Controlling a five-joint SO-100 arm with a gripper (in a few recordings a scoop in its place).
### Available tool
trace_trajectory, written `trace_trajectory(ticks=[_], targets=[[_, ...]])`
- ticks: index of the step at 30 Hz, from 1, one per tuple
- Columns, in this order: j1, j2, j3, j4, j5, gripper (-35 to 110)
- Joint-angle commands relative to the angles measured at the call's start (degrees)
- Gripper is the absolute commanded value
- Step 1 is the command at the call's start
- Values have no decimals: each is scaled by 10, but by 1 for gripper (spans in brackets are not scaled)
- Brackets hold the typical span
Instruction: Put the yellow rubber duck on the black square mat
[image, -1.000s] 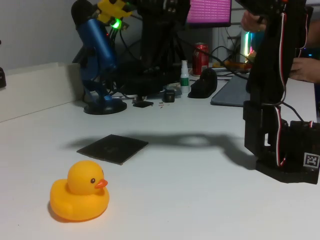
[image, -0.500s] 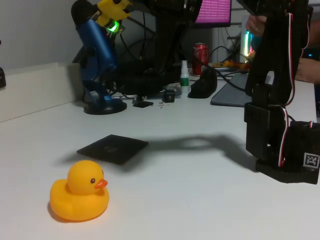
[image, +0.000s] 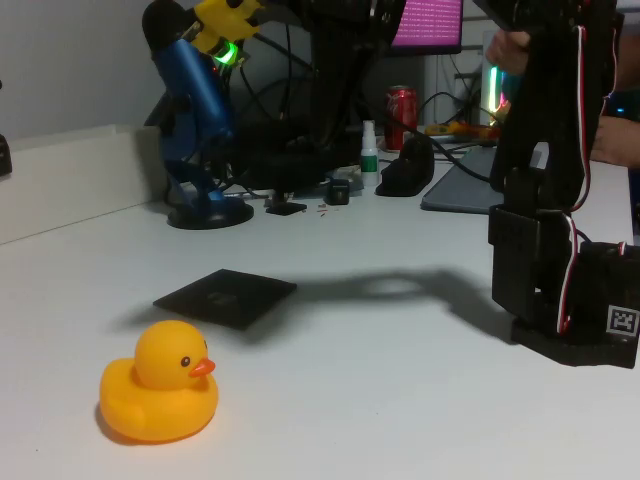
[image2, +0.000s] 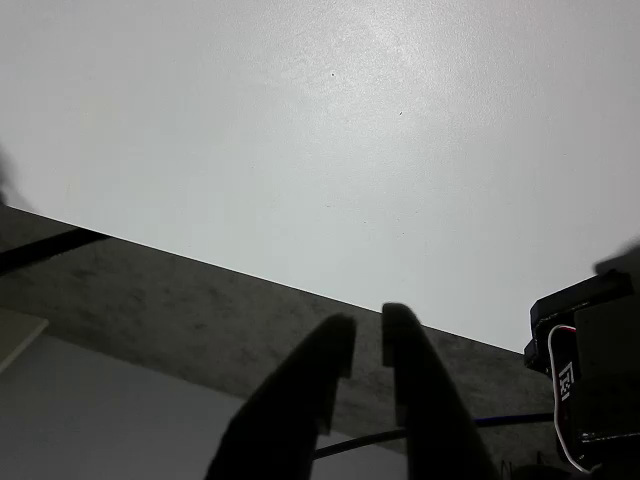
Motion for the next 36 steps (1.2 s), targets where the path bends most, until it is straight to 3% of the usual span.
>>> trace_trajectory(ticks=[1,9,19,28,36], targets=[[-7,1,-8,-1,-4,3],[-6,0,-6,0,-3,4],[1,1,-6,0,-2,33],[82,-43,-14,-2,-3,33],[83,-123,-88,-3,-3,33]])
